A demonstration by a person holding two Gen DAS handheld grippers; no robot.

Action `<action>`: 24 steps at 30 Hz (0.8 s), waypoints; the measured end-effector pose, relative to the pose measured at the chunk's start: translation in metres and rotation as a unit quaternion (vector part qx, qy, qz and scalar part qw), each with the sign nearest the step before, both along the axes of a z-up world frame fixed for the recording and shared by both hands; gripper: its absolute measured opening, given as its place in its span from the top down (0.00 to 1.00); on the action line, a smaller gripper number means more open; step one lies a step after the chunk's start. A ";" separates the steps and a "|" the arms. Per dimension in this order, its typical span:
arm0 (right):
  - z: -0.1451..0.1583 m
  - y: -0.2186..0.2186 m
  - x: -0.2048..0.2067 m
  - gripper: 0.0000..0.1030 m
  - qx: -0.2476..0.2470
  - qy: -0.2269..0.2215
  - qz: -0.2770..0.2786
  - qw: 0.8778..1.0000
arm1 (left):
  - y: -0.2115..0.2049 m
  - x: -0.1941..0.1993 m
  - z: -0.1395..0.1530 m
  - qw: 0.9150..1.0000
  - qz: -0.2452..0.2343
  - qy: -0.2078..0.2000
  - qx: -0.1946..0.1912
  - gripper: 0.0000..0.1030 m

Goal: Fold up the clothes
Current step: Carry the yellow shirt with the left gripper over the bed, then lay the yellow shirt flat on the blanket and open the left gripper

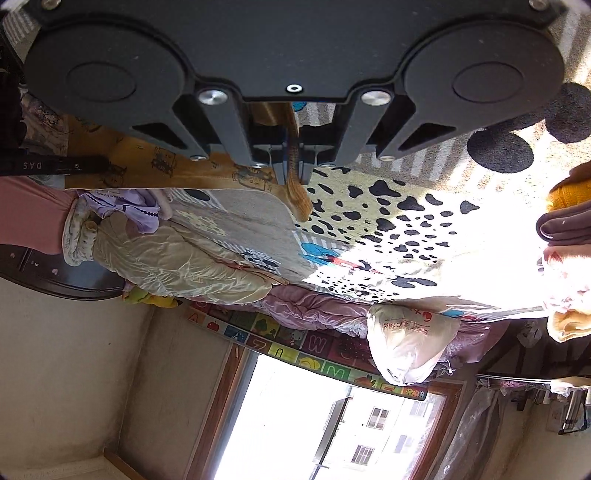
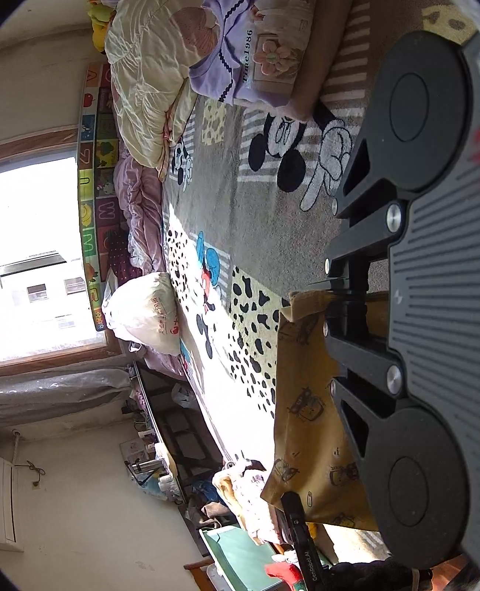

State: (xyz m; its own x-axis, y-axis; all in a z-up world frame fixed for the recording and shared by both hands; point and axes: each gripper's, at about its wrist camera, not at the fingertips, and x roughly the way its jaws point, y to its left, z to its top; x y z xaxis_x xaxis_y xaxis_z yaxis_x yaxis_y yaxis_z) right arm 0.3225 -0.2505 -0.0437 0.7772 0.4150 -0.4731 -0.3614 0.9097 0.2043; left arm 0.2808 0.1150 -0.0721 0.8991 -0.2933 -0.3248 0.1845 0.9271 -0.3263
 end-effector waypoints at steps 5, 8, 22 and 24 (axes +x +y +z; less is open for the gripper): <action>-0.021 0.011 0.032 0.95 -0.011 0.024 0.006 1.000 | 0.000 0.031 -0.004 1.000 -0.003 0.027 -0.017 0.97; -0.018 0.011 0.051 0.95 -0.008 0.033 0.000 0.999 | -0.011 0.054 0.012 0.999 -0.004 0.024 0.025 0.97; 0.161 0.010 -0.076 0.95 0.017 -0.377 -0.013 0.926 | -0.035 -0.070 0.166 0.948 0.003 -0.289 0.134 0.97; 0.143 0.007 -0.090 0.95 -0.016 -0.364 0.004 0.931 | -0.038 -0.087 0.132 0.948 -0.021 -0.260 0.182 0.97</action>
State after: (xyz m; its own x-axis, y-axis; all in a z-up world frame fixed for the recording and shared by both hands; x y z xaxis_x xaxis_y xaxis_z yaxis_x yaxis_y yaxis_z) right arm 0.2322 -0.2434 0.0991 0.8942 0.4162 0.1646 -0.3998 0.9081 -0.1246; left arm 0.1937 0.0774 0.0595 0.9555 -0.2858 0.0726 0.2720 0.9492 0.1580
